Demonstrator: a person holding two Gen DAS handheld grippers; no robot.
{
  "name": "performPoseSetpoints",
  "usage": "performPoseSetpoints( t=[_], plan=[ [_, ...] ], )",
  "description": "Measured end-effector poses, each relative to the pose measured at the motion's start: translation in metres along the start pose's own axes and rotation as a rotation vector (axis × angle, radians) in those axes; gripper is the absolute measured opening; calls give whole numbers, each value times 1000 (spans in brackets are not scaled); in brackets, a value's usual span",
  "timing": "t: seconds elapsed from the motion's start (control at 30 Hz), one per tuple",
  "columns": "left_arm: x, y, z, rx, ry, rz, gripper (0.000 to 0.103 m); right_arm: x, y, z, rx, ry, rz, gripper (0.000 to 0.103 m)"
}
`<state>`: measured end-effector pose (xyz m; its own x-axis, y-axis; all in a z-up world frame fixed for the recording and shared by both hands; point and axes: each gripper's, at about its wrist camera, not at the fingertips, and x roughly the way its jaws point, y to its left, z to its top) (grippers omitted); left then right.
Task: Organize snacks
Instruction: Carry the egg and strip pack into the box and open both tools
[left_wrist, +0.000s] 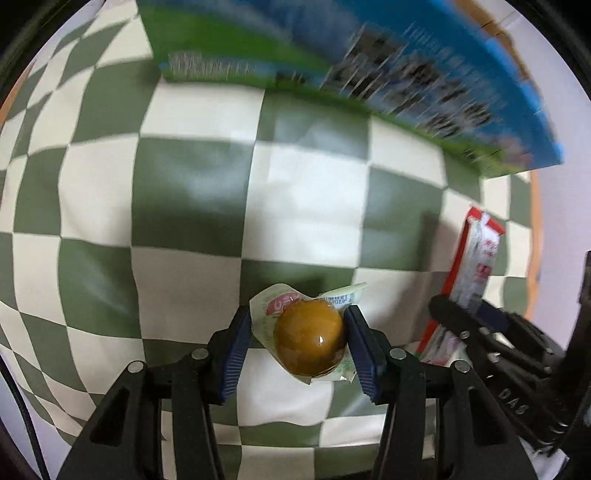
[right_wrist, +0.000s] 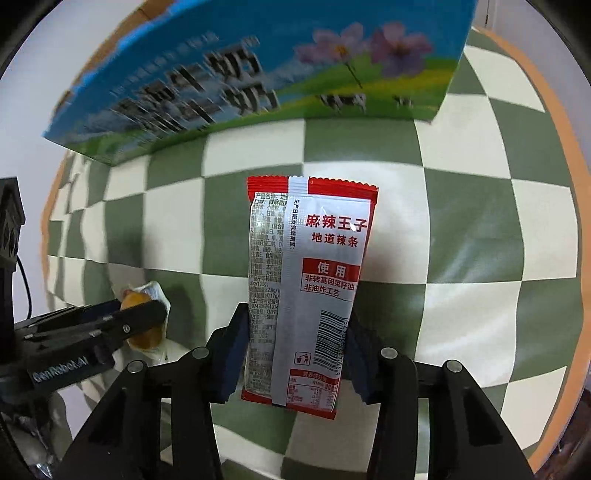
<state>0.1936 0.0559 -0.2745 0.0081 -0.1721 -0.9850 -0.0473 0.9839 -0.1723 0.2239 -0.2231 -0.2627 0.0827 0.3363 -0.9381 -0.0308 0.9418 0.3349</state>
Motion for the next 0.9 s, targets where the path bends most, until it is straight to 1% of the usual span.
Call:
performPoseSetpoints(
  t=[0.07,0.1,0.13,0.23,0.3,0.37,0.4,0.43,0.5,0.57,0.6,0.63,0.7,0.77,0.83,0.9],
  plan=[
    [-20,-2,4,-1,-32,-29,48,-14,-2,-1,-1,-13,20,50],
    [-29,-4,6,0,-44,-41,48,-17,3,16,1,-19,33,50],
    [-37,-1,5,-2,-59,-57,48,-26,3,17,3,-28,50,50],
    [-71,-7,19,10,-106,-103,48,-59,8,30,-6,-60,99,50],
    [-93,-17,36,16,-135,-128,48,-77,16,38,-22,-86,116,50],
    [-113,-25,52,27,-174,-128,48,-102,18,52,-31,-119,139,50],
    [-121,-27,68,27,-190,-130,48,-110,21,60,-33,-137,150,50],
    [-127,-28,77,30,-204,-129,48,-118,24,68,-35,-155,160,50],
    [-140,-29,97,39,-234,-101,48,-133,31,88,-46,-195,172,50],
    [-150,-30,120,57,-260,-42,48,-138,37,109,-61,-224,168,50],
    [-152,-30,131,63,-267,-12,48,-131,55,122,-69,-240,158,50],
    [-153,-29,136,63,-270,8,48,-132,60,134,-78,-255,146,50],
    [-149,-23,159,55,-267,65,49,-130,64,157,-92,-259,124,50],
    [-134,-21,175,48,-250,112,49,-127,65,177,-94,-261,102,50],
    [-122,-16,187,37,-224,145,49,-121,65,195,-98,-256,71,50],
    [-107,-11,193,23,-200,160,49,-111,64,212,-101,-243,42,50]
  ],
)
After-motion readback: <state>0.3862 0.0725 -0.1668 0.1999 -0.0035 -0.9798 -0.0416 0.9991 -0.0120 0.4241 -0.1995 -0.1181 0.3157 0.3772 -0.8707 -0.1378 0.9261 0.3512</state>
